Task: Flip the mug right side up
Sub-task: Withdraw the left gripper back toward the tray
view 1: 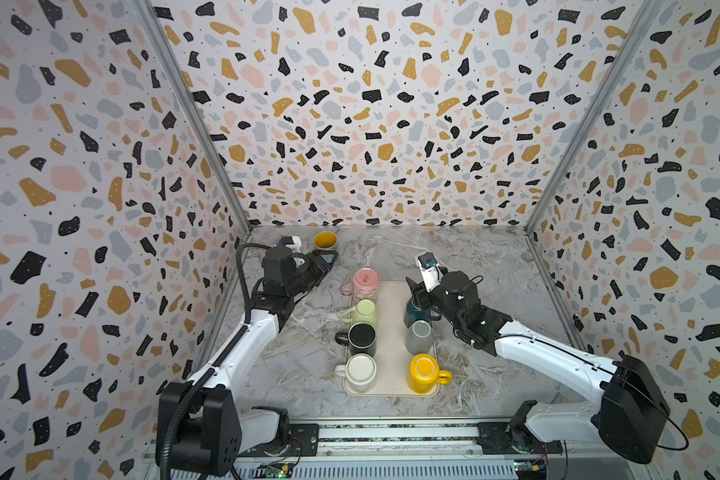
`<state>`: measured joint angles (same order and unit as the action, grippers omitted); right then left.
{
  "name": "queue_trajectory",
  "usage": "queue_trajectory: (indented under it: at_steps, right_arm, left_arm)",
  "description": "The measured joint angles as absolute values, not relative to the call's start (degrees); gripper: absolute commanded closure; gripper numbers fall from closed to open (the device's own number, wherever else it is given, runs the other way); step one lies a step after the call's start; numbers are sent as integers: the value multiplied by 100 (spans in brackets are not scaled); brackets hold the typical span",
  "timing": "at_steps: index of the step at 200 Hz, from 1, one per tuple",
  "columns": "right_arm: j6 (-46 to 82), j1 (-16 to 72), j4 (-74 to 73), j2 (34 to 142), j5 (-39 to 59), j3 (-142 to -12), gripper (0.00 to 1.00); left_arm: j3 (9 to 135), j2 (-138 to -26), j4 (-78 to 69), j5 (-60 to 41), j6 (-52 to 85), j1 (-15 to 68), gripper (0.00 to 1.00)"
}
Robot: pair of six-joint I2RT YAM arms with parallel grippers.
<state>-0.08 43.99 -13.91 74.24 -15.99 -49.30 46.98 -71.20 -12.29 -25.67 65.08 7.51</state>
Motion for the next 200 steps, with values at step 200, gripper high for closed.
queue_trajectory:
  at_steps: [200]
  right_arm:
    - [145,4366,-1393,7443,-1608,-4939,30]
  left_arm:
    - [3173,-8665,-4265,-2460,11896,779,48]
